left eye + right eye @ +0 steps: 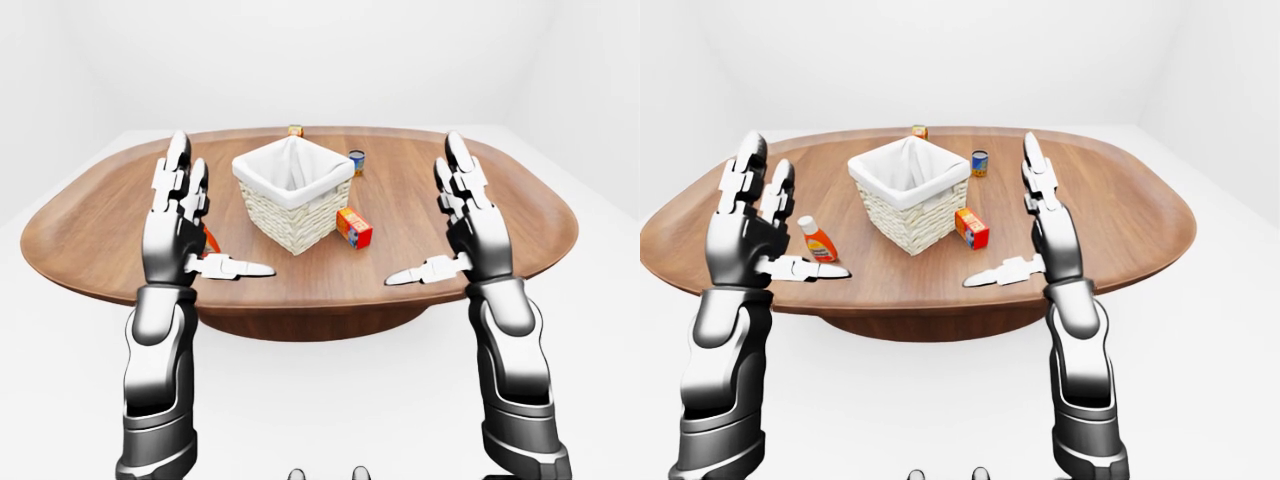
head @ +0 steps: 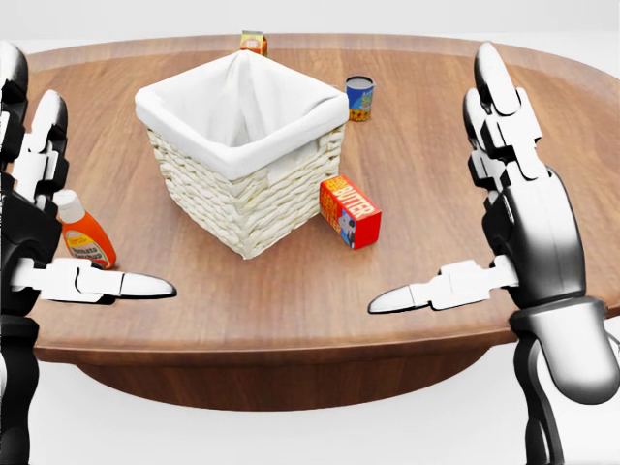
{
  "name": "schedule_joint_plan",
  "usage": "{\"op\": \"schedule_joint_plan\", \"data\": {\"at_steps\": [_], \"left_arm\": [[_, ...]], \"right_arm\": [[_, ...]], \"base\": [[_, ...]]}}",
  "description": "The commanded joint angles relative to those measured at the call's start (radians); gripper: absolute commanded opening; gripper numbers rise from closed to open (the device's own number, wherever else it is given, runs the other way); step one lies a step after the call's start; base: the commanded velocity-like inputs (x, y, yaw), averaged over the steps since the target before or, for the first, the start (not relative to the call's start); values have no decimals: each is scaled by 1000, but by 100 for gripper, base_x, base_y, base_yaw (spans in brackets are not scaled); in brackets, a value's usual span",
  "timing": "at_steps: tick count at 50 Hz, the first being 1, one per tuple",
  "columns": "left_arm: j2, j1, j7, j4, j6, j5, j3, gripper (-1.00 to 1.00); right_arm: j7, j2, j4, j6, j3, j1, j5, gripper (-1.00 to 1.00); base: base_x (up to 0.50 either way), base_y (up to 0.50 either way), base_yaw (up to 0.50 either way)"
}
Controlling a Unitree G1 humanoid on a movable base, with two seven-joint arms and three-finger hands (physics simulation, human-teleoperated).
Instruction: Pick up the butter and put it in the basket.
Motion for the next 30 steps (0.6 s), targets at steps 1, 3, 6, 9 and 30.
{"op": "schedule_joint_plan", "data": {"at_steps": [1,3,6,9,30], "left_arm": [[34,-62,6,9,0,-28,22,100],[38,-70,11,12,0,-34,27,100],[41,-73,16,15,0,-40,30,100],[42,-71,20,20,0,-44,31,100],[41,-63,40,59,0,-77,35,100]], "right_arm": [[56,-33,-46,0,-27,-49,49,100],[59,-37,-49,0,-23,-52,45,100],[62,-36,-47,0,-20,-53,41,100],[65,-37,-45,0,-18,-54,35,100],[70,-45,-55,0,-21,-76,9,100]], "base": [[50,0,0],[50,0,0],[50,0,0],[50,0,0],[50,0,0]]}}
